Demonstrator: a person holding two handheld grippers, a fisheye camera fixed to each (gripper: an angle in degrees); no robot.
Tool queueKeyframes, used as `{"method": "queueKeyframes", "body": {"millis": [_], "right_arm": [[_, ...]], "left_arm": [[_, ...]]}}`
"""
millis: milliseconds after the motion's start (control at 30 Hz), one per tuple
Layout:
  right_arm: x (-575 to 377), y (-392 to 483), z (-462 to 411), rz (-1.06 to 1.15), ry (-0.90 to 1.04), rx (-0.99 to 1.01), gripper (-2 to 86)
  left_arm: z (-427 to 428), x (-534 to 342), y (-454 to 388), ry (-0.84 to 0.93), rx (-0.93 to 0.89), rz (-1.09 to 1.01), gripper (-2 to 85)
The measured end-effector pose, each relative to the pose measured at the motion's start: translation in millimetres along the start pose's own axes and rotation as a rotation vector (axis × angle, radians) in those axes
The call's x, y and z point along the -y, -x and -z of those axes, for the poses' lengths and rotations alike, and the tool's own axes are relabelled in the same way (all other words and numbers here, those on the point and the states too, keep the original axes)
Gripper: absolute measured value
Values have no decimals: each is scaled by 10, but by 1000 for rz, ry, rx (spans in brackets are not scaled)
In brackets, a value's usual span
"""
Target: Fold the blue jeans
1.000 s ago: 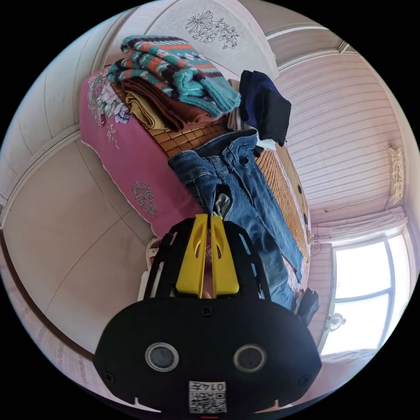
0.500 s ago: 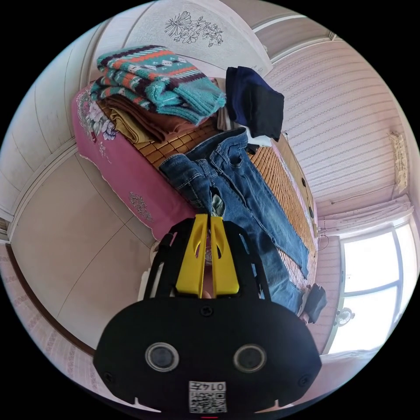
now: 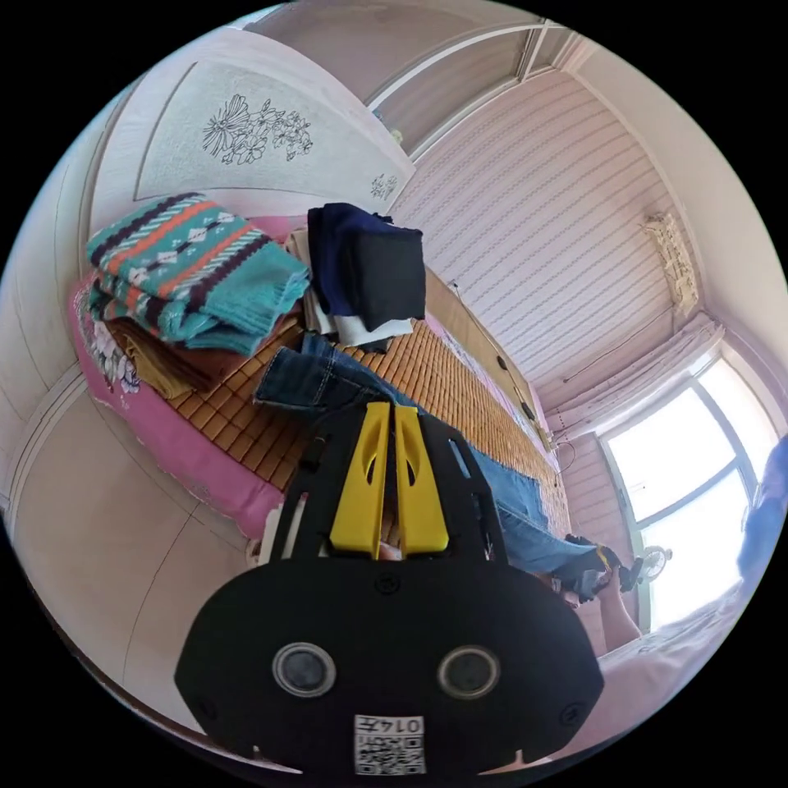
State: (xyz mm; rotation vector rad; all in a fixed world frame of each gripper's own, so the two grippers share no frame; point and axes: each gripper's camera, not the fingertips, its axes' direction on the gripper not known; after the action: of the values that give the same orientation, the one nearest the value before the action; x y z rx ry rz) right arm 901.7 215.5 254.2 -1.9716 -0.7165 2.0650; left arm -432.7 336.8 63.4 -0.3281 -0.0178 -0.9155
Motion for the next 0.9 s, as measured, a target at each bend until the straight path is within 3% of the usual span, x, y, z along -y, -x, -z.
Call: {"method": "queueKeyframes", "body": {"millis": [133, 267, 467, 600, 767, 900], "right_arm": [[1142, 516, -814, 132, 114, -144, 19], [1735, 652, -1738, 23, 208, -212, 89], [1074, 418, -2118, 5, 291, -153, 105], [376, 29, -2061, -119, 298, -108, 101], [35, -435, -1999, -314, 181, -114, 108], [201, -612, -2024, -369, 45, -127, 119]], "left_arm": [[-544, 433, -373, -20, 0, -42, 19], [-1229, 673, -536, 5, 73, 70, 56], [-1548, 480, -819, 48, 176, -43, 65], [-1709, 65, -1125, 144, 106, -143, 56], [-2417, -405, -1895, 397, 32, -386, 4], [-3240, -733, -2786, 532, 3, -630, 24]]}}
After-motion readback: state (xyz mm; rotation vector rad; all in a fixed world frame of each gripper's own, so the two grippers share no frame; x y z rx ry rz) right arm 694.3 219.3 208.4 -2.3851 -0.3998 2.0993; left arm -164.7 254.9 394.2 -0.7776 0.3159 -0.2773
